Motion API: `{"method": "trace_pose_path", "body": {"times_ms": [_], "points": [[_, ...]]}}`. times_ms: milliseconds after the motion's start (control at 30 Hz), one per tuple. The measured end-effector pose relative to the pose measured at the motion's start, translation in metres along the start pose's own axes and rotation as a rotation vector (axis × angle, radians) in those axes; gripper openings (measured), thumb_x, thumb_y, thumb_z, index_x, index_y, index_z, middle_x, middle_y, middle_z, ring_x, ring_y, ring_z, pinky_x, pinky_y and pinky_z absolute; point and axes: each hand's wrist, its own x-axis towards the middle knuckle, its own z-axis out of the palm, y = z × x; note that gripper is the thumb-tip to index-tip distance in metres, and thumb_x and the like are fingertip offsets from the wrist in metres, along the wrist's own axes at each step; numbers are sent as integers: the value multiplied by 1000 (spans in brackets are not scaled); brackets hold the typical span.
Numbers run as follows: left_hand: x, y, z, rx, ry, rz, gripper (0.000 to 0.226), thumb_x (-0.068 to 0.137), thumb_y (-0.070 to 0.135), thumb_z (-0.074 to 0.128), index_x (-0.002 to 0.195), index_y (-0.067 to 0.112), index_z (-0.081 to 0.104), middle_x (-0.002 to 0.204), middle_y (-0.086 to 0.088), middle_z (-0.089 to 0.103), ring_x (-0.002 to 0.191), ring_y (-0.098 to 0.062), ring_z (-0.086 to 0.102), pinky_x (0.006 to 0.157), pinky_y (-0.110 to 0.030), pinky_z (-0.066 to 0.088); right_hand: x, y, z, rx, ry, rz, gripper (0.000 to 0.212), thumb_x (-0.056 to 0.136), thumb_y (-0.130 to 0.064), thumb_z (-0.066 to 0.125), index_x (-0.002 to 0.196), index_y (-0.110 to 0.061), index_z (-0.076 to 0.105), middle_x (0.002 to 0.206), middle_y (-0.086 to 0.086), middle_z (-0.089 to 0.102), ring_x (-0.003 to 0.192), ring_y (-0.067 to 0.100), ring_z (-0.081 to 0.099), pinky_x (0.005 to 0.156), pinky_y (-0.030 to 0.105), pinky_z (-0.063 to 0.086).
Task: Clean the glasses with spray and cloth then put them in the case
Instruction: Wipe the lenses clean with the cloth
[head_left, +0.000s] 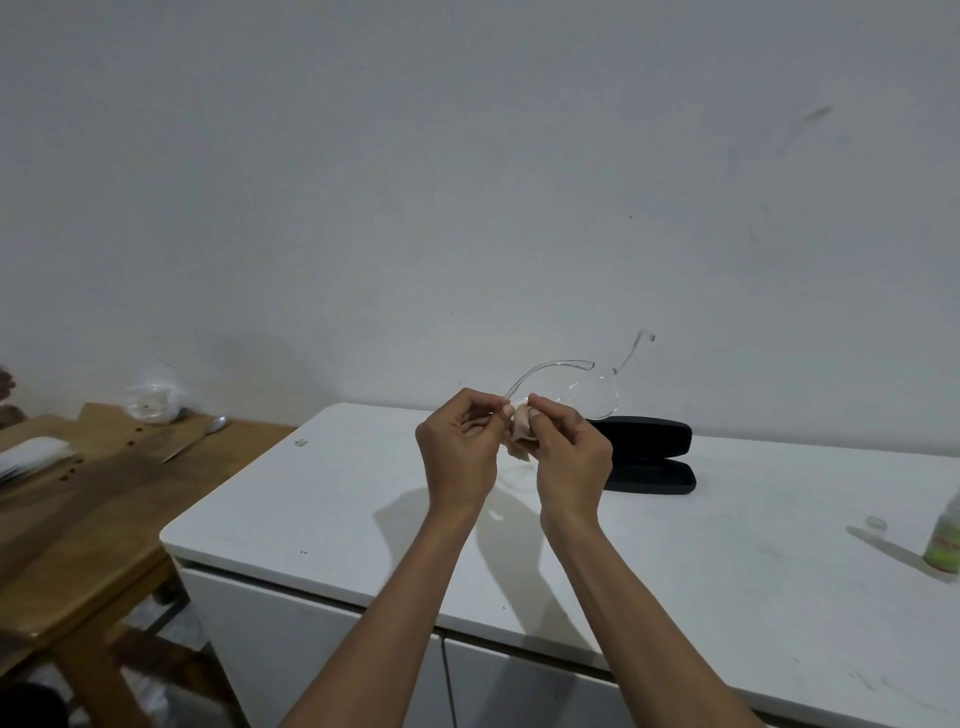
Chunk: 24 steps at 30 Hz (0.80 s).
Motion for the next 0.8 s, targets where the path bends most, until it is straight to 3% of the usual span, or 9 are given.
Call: {"method": "trace_pose_path", "body": {"times_ms": [167, 267, 333, 500, 600, 700, 800], "points": [[3, -5, -10, 27, 12, -18, 8, 83, -2, 78, 80, 5, 74, 73, -3, 76, 67, -12, 75, 66, -23, 59, 0, 0, -9, -290, -162, -121, 18, 89, 1, 67, 94, -8, 81, 74, 9, 77, 61, 25, 73, 54, 16, 52], [3, -11, -18, 34, 8, -73, 14, 82, -2, 78, 76, 10, 72, 70, -3, 76, 66, -17, 76, 68, -31, 61, 5, -1, -16, -431, -271, -134, 21, 84, 1, 65, 87, -12, 81, 69, 7, 76, 64, 26, 73, 60, 23, 56], [2, -12, -20, 32, -3, -86, 13, 83, -1, 78, 77, 8, 72, 69, -5, 75, 65, -22, 76, 68, -34, 62, 7, -2, -18, -461, -260, -141, 21, 82, 0, 66, 85, -14, 82, 71, 4, 78, 70, 25, 75, 65, 25, 59], [-2, -5, -11, 23, 2, -33, 11, 83, -2, 78, 79, 6, 73, 69, -2, 74, 65, -19, 76, 68, -32, 63, -2, 5, -8, -348, -19, -192, 17, 88, -3, 68, 90, -13, 81, 72, 5, 76, 67, 19, 72, 58, 13, 50], [-6, -1, -3, 19, -1, -7, 10, 83, -4, 77, 80, 5, 74, 70, -2, 75, 67, -17, 76, 67, -30, 63, -5, 7, 3, -192, 90, -116, 13, 91, -3, 67, 94, -9, 78, 80, 12, 74, 69, 19, 70, 55, 13, 51], [-5, 2, -1, 14, 24, 2, 11, 83, -4, 76, 81, 6, 75, 69, 1, 75, 68, -14, 75, 67, -28, 62, -1, 3, 6, -118, 60, -48, 12, 92, -2, 68, 96, -6, 78, 83, 8, 75, 73, 23, 72, 57, 20, 57], [-1, 3, -3, 12, 25, -9, 9, 84, -7, 75, 81, 1, 74, 68, -1, 74, 64, -9, 73, 62, -16, 56, 2, -7, 0, -160, -117, -18, 13, 91, 2, 67, 90, -6, 77, 67, 3, 74, 61, 25, 70, 59, 31, 58]]}}
